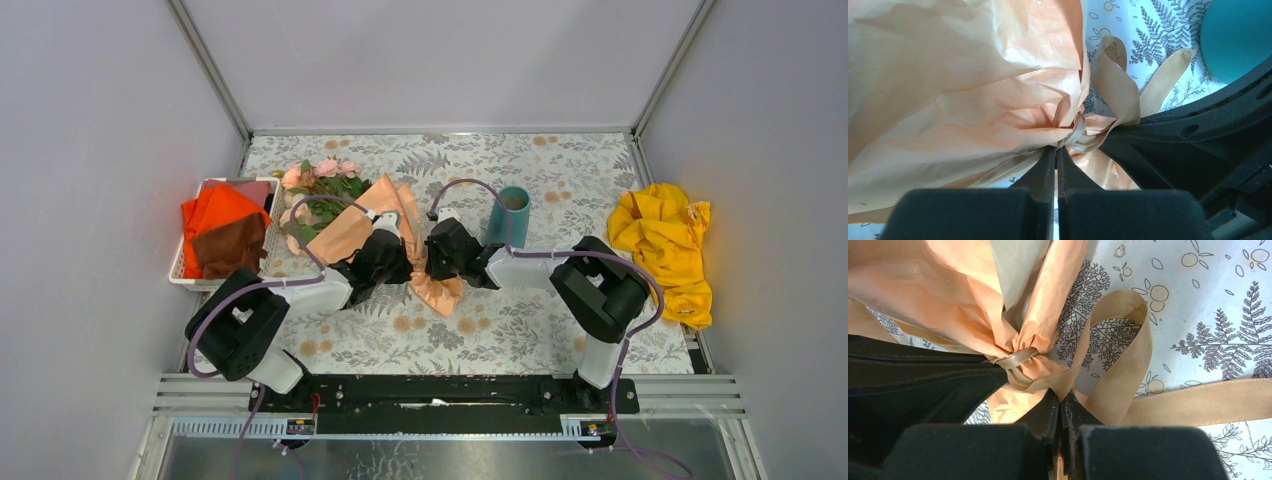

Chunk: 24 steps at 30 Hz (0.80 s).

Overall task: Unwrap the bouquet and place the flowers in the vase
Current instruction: Untie the ribbon from the wrapping paper.

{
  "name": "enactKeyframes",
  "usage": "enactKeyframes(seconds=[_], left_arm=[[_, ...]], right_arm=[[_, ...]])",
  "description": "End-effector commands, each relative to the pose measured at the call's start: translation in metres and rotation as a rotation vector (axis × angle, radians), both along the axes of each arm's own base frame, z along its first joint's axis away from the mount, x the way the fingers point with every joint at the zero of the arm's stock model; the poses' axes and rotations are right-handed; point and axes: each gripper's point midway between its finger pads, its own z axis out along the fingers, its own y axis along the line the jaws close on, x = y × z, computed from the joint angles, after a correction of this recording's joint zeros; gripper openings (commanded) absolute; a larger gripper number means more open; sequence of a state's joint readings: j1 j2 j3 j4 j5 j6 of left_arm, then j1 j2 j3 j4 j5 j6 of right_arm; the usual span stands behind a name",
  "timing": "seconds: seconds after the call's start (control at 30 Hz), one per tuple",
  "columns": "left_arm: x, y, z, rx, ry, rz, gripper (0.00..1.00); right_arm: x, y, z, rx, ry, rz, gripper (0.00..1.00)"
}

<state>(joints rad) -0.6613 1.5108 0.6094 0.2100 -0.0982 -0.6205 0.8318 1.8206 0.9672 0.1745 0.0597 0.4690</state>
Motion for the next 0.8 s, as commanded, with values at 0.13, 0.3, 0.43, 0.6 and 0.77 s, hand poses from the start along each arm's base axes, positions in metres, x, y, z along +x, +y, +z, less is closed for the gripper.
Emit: enactKeyframes(seconds=[0.13, 0.3, 0.43, 0.6, 0.77], left_arm=[[0.013, 0.015, 0.038, 0.027, -0.094, 0.086, 0.00], [0.003, 0.037, 0.033, 0.091, -0.085, 0.125, 0.00], [-0.008, 0.048, 0.021, 0.109, -0.064, 0.140, 0.00], [-0.017, 0.049, 0.008, 0.098, -0.041, 0.126, 0.00], [-0.019, 0.048, -0.003, 0.096, -0.029, 0.125, 0.00]], right_arm=[[-0.008, -0.017, -0.022, -0.063, 0.053, -0.047, 0.00], [-0.007, -0.022, -0.029, -0.069, 0.073, -0.073, 0.00], [-0.006, -0.027, -0.030, -0.073, 0.083, -0.088, 0.00], [-0.009, -0.017, -0.012, -0.055, 0.093, -0.008, 0.05], [-0.007, -0.010, 0.045, 0.029, 0.011, 0.027, 0.17]])
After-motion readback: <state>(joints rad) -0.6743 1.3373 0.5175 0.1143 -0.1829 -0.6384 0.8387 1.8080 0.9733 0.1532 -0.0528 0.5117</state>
